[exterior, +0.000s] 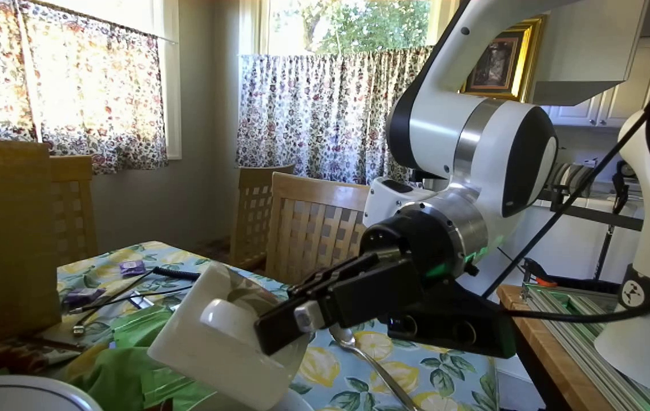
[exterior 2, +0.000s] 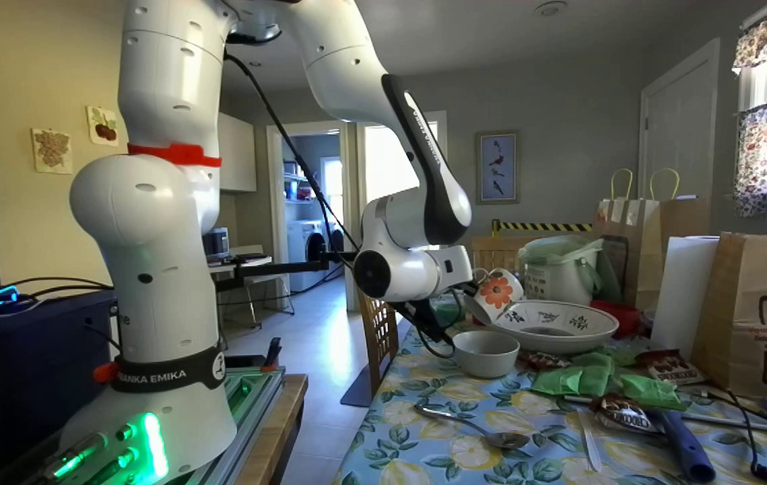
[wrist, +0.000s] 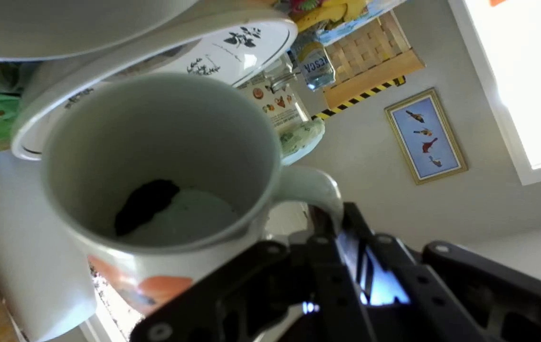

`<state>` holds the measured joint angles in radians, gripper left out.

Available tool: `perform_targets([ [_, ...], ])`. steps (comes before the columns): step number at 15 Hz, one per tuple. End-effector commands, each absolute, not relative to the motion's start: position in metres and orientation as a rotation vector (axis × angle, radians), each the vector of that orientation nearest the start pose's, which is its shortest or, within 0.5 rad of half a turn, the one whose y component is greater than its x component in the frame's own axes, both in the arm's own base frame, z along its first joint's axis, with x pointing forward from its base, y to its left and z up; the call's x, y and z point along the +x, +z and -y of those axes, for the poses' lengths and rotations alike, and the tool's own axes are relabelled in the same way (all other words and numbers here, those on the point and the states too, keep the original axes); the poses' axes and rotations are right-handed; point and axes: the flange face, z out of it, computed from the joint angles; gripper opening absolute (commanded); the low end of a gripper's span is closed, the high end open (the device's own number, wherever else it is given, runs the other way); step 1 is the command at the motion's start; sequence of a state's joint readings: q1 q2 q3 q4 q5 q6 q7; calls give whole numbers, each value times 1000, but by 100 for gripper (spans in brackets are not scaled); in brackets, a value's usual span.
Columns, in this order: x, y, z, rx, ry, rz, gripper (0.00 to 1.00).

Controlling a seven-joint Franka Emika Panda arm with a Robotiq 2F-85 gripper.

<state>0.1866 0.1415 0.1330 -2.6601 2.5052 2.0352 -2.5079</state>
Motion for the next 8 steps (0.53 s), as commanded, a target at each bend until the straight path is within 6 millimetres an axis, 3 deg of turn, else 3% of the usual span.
perform_targets([
  [1,391,201,-168,-1836,-1333,430,3],
  [3,390,203,-175,-1874,-1337,533,3],
  [4,393,204,-171,-1807,-1371,435,3],
  [7,396,207,-167,-1816,-1396,480,3],
  [8,393,206,-174,-1871,-1375,571,3],
])
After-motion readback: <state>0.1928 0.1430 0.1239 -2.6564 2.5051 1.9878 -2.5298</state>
